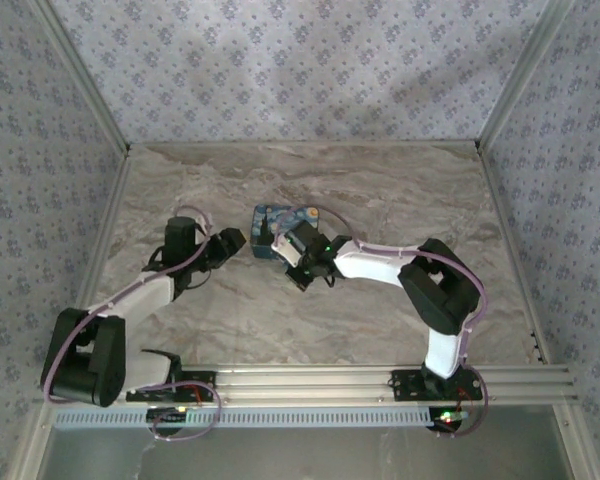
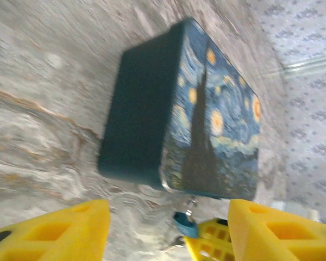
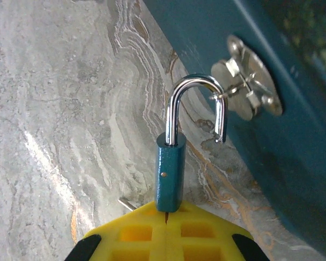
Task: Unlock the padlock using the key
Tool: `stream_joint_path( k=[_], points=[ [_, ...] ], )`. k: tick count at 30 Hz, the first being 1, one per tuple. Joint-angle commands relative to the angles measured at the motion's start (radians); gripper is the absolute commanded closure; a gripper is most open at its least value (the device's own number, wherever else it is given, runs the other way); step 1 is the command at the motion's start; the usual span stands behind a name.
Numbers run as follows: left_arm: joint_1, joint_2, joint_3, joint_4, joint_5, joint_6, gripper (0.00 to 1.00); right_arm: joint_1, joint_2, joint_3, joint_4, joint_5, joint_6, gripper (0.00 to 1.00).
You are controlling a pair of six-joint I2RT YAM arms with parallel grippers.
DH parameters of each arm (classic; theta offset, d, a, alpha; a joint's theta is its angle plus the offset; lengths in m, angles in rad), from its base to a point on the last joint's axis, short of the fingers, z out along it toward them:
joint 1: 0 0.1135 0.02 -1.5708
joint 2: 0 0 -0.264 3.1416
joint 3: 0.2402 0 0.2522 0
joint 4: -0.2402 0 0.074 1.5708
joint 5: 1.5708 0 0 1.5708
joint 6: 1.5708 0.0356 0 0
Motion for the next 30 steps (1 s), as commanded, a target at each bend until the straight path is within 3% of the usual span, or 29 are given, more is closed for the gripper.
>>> stream_joint_path(
  k=[1, 14, 19, 25, 30],
  points=[
    [0.013, 0.014, 0.071, -0.081, -0.085, 0.061, 0.4, 0.004, 0.013, 0.051, -0.052, 0.017, -0.085, 1.0],
    [-0.008, 0.319, 0.292, -0.059, -0.015, 0.102, 0.4, 0.022, 0.044, 0.103, -0.086, 0.079, -0.202, 1.0],
    [-0.023, 0.416, 0.349, -0.044, 0.024, 0.103, 0.46, 0.036, 0.065, 0.127, -0.07, 0.097, -0.26, 1.0],
    [-0.04, 0.474, 0.377, -0.042, 0.062, 0.106, 0.55, 0.042, 0.106, 0.184, -0.08, 0.103, -0.349, 1.0],
    [-0.042, 0.467, 0.36, -0.028, 0.057, 0.094, 0.54, 0.042, 0.104, 0.205, -0.084, 0.085, -0.353, 1.0]
  ],
)
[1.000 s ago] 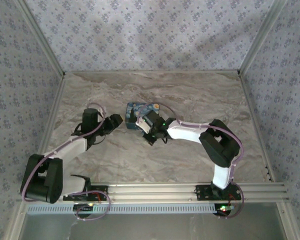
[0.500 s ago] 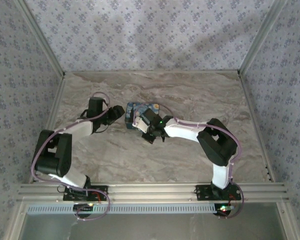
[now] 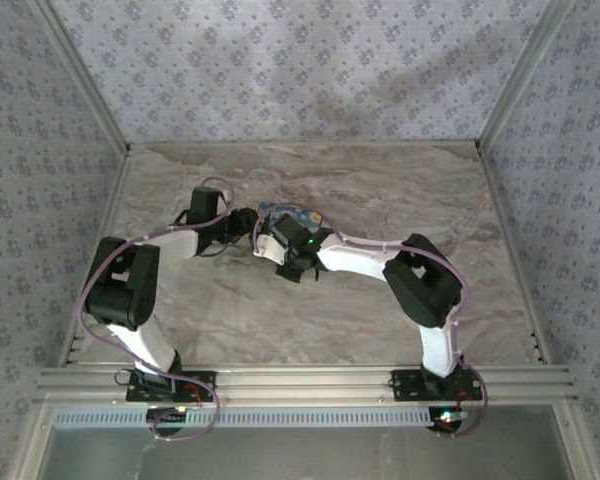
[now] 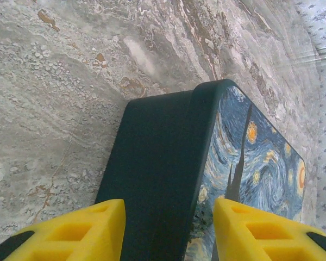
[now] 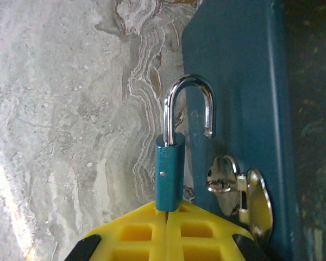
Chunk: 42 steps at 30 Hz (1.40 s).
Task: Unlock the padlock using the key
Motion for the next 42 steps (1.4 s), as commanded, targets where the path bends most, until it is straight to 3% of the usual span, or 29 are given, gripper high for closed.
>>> stream_joint_path(
  k=[1, 15, 25, 34, 42],
  points=[
    [-0.008, 0.0, -0.006, -0.004, 0.016, 0.004, 0.53, 0.009, -0.016, 0.021, -0.001, -0.016, -0.027, 1.0],
    [0.02, -0.165, -0.077, -0.028, -0.052, -0.011, 0.47, 0.03, -0.288, -0.196, 0.049, -0.005, 0.16, 1.0],
    [-0.013, -0.328, -0.152, -0.121, -0.097, 0.014, 0.42, -0.138, -0.524, -0.365, -0.04, 0.022, 0.48, 1.0],
    [-0.049, -0.415, -0.212, -0.154, -0.136, 0.011, 0.41, -0.366, -0.494, -0.412, -0.108, -0.069, 0.729, 1.0],
    [-0.053, -0.445, -0.221, -0.178, -0.151, 0.019, 0.41, -0.457, -0.341, -0.359, -0.153, -0.13, 0.816, 1.0]
  ],
)
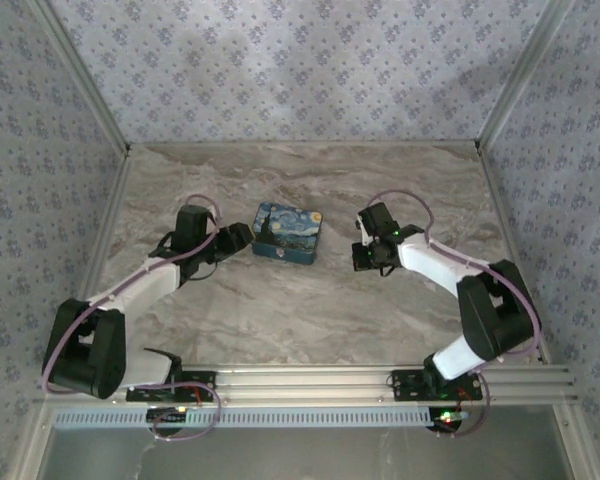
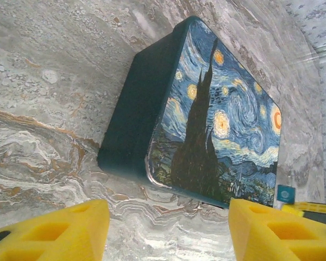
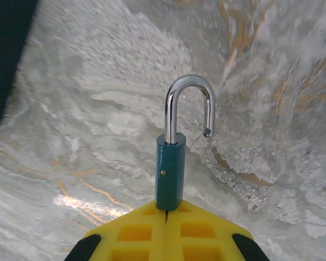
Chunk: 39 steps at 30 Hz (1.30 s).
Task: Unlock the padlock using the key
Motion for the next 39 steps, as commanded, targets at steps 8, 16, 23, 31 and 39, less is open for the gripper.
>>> stream_joint_path(
  k=[8, 16, 23, 31, 39],
  points=[
    [-0.005, -0.032, -0.01, -0.03, -0.027, 0.017, 0.4, -0.025, 0.078, 0.056, -0.048, -0.012, 0.088, 0.89],
    [-0.002, -0.024, 0.002, -0.034, -0.042, 0.02, 0.39, -0.045, 0.045, 0.103, -0.14, 0.004, 0.099, 0.65],
    [0.044, -0.035, 0.077, -0.141, -0.102, 0.11, 0.18, -0.129, -0.08, 0.137, -0.149, 0.098, 0.097, 0.0],
    [0.124, -0.044, 0.195, -0.284, -0.378, 0.336, 0.02, -0.17, -0.164, 0.106, -0.029, 0.556, 0.088, 0.0],
    [0.258, -0.072, 0.011, 0.009, -0.651, 0.581, 0.02, -0.203, -0.192, -0.133, 0.283, 0.805, -0.08, 0.0]
  ],
)
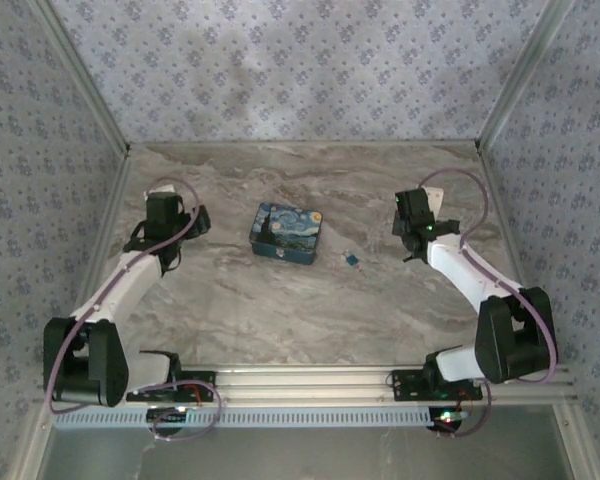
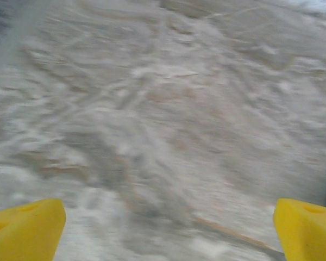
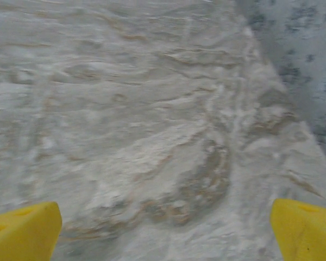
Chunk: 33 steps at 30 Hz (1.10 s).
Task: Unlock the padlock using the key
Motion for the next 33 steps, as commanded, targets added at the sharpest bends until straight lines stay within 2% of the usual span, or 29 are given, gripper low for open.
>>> stream_joint_path(
  k=[1, 7, 9, 10, 11, 12, 14, 15, 16, 17, 18, 20, 21, 22, 28, 33],
  points=[
    [0.072, 0.0, -0.091, 0.175, -0.064, 0.113, 0.02, -0.012, -0.013, -0.134, 0.239, 0.149, -0.124, 0.0],
    [0.112, 0.11, -0.22, 0.506, -0.049, 0.134, 0.02, -0.065, -0.019, -0.415, 0.801, 0.08, -0.236, 0.0],
    [0.115, 0.144, -0.26, 0.6, -0.053, 0.145, 0.02, -0.087, -0.045, -0.486, 0.946, -0.012, -0.246, 0.0],
    [0.117, 0.162, -0.278, 0.652, -0.065, 0.148, 0.02, -0.112, -0.051, -0.526, 1.025, -0.099, -0.265, 0.0],
    [0.121, 0.156, -0.275, 0.646, -0.064, 0.156, 0.02, -0.136, -0.045, -0.543, 1.084, -0.153, -0.29, 0.0],
    [0.124, 0.159, -0.305, 0.726, -0.058, 0.173, 0.02, -0.148, -0.035, -0.549, 1.092, -0.191, -0.276, 0.0],
    [0.151, 0.192, -0.376, 0.897, 0.019, 0.173, 0.02, -0.186, 0.049, -0.583, 1.241, -0.29, -0.291, 0.0],
    [0.15, 0.2, -0.385, 0.909, 0.042, 0.185, 0.02, -0.196, 0.102, -0.586, 1.313, -0.33, -0.332, 0.0],
    [0.141, 0.206, -0.381, 0.907, 0.08, 0.209, 0.02, -0.198, 0.152, -0.566, 1.326, -0.361, -0.35, 0.0],
    [0.14, 0.257, -0.389, 0.972, 0.098, 0.216, 0.02, -0.183, 0.18, -0.522, 1.268, -0.342, -0.361, 0.0],
    [0.138, 0.313, -0.394, 1.063, 0.105, 0.227, 0.02, -0.198, 0.156, -0.502, 1.182, -0.381, -0.33, 0.0],
    [0.127, 0.278, -0.355, 0.923, 0.101, 0.233, 0.02, -0.239, 0.153, -0.494, 1.174, -0.38, -0.301, 0.0],
    [0.106, 0.308, -0.374, 1.013, 0.071, 0.252, 0.02, -0.231, 0.146, -0.498, 1.168, -0.358, -0.304, 0.0],
    [0.085, 0.303, -0.363, 0.962, 0.018, 0.262, 0.02, -0.221, 0.148, -0.501, 1.185, -0.338, -0.308, 0.0],
    [0.088, 0.291, -0.355, 0.937, 0.019, 0.256, 0.02, -0.248, 0.149, -0.485, 1.146, -0.405, -0.294, 0.0],
    [0.089, 0.292, -0.359, 0.945, 0.021, 0.256, 0.02, -0.25, 0.144, -0.493, 1.156, -0.405, -0.295, 0.0]
  ],
)
